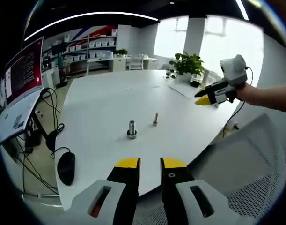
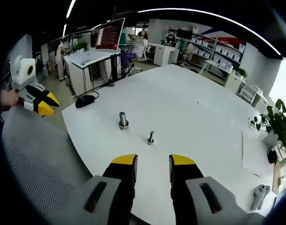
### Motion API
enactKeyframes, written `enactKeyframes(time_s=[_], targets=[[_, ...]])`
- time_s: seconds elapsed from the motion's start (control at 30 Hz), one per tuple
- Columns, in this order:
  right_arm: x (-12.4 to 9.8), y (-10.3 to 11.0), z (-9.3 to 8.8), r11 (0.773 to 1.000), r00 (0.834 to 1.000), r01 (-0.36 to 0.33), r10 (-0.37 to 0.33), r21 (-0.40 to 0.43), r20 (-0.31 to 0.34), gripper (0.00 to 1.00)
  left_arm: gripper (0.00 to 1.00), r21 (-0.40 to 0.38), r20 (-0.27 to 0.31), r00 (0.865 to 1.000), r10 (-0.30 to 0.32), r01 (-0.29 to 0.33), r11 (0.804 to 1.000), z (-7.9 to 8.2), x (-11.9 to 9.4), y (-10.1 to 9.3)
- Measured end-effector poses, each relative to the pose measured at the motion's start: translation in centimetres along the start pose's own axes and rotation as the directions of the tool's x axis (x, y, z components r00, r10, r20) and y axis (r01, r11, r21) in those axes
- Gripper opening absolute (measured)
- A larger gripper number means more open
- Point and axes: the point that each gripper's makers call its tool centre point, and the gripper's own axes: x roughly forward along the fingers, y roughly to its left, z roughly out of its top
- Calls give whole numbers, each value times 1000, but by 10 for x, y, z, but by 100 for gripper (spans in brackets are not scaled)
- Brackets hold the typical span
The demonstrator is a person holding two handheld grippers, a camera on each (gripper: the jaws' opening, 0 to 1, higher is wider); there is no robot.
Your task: Place the washer onto the threaded stud by aligning its center hole with the stud, sliding it down to the base, and recovering from edge contact or off-axis alignment until the washer reaches the visible bottom stop.
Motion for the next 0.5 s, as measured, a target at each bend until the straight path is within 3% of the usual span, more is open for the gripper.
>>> enactKeyframes(time_s=[0.1, 0.27, 0.33, 0.5], targets=[[-13, 6, -4, 1000, 1000, 14, -14, 16, 11, 30, 15, -4, 8, 1000, 3, -3, 1000, 2, -1, 0], [-33, -1, -14, 994, 996, 71, -74, 86, 39, 32, 15, -4, 15, 1000, 1, -1, 1000, 4, -2, -3], [-40, -6, -16, 992, 993, 101, -105, 72, 52, 36, 16, -8, 17, 1000, 4, -4, 1000, 3, -2, -1], [-52, -7, -22, 984, 989, 116, -127, 135, 81, 36, 16, -7, 12, 1000, 9, -9, 1000, 2, -1, -1]])
